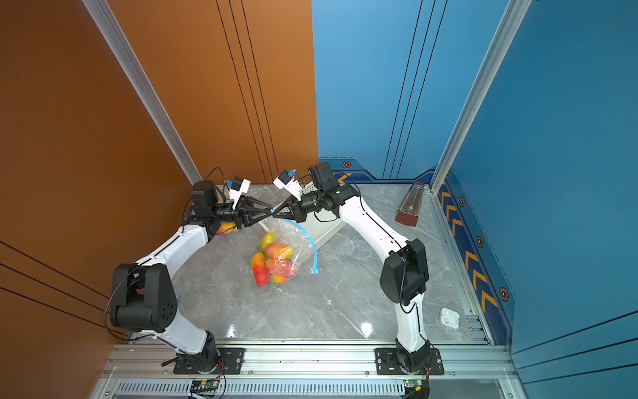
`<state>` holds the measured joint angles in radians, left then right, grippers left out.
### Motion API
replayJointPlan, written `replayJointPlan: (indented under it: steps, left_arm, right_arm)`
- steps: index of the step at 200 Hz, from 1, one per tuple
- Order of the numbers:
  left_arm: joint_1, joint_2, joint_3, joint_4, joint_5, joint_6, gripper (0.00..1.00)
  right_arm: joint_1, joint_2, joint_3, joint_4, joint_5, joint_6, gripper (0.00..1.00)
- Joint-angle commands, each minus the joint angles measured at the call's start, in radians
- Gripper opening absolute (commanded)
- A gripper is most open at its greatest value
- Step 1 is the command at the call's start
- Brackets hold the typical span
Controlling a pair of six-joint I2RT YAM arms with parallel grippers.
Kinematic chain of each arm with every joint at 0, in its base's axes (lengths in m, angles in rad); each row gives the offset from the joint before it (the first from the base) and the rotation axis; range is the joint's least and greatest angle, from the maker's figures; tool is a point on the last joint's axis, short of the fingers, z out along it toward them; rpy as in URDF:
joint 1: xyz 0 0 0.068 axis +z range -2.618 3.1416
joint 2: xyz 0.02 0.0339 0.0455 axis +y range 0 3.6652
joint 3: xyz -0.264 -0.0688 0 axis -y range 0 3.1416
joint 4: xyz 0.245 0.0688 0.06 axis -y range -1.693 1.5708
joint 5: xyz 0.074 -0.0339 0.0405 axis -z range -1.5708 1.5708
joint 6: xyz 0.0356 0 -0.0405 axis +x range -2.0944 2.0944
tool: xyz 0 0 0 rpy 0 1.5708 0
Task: Place the mango in a zip-top bag and seal the zipper
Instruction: Zip the zipper on the zipper food storage bag.
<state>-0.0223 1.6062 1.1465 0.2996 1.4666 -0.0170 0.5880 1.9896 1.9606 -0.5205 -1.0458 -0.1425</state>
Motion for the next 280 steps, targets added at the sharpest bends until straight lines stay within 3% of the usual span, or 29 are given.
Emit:
replayJointPlan:
  steps: [1, 28, 51, 69, 85, 102, 161, 215, 252, 280]
  left_arm:
    - [-0.02, -0.003, 0.007, 0.006, 0.032, 0.024, 0.21]
    - [-0.028, -0.006, 0.0, 0.007, 0.075, 0.027, 0.32]
    - [-0.012, 0.008, -0.004, 0.008, 0.088, 0.022, 0.31]
    - [-0.015, 0.02, -0.002, 0.007, 0.095, 0.021, 0.21]
    - [-0.019, 0.021, 0.0, 0.006, 0.092, 0.025, 0.0]
    - [-0.019, 0.015, -0.002, 0.006, 0.059, 0.025, 0.0]
    - [0.005, -0.074, -0.027, 0.004, -0.251, -0.049, 0.0]
    - [0.048, -0.11, -0.047, 0.004, -0.364, -0.096, 0.0]
    - [0.115, -0.152, -0.05, 0.005, -0.584, -0.195, 0.0]
    - [0.13, -0.202, -0.078, 0.006, -0.734, -0.208, 0.0]
  right_arm:
    - [0.0, -0.026, 0.036, -0.036, -0.028, -0.024, 0.0]
    - [-0.004, -0.02, 0.044, -0.039, -0.025, -0.025, 0.0]
    - [-0.005, -0.021, 0.047, -0.04, -0.028, -0.027, 0.0]
    - [-0.005, -0.021, 0.051, -0.041, -0.027, -0.026, 0.0]
    - [-0.008, -0.018, 0.053, -0.041, -0.022, -0.024, 0.0]
    - [-0.007, -0.018, 0.052, -0.041, -0.007, -0.015, 0.0]
    - [-0.006, -0.075, -0.071, -0.022, 0.22, 0.065, 0.0]
    - [-0.024, -0.105, -0.14, 0.025, 0.213, 0.106, 0.0]
    - [-0.054, -0.169, -0.27, 0.021, 0.289, 0.244, 0.0]
    - [-0.051, -0.246, -0.376, -0.004, 0.316, 0.261, 0.0]
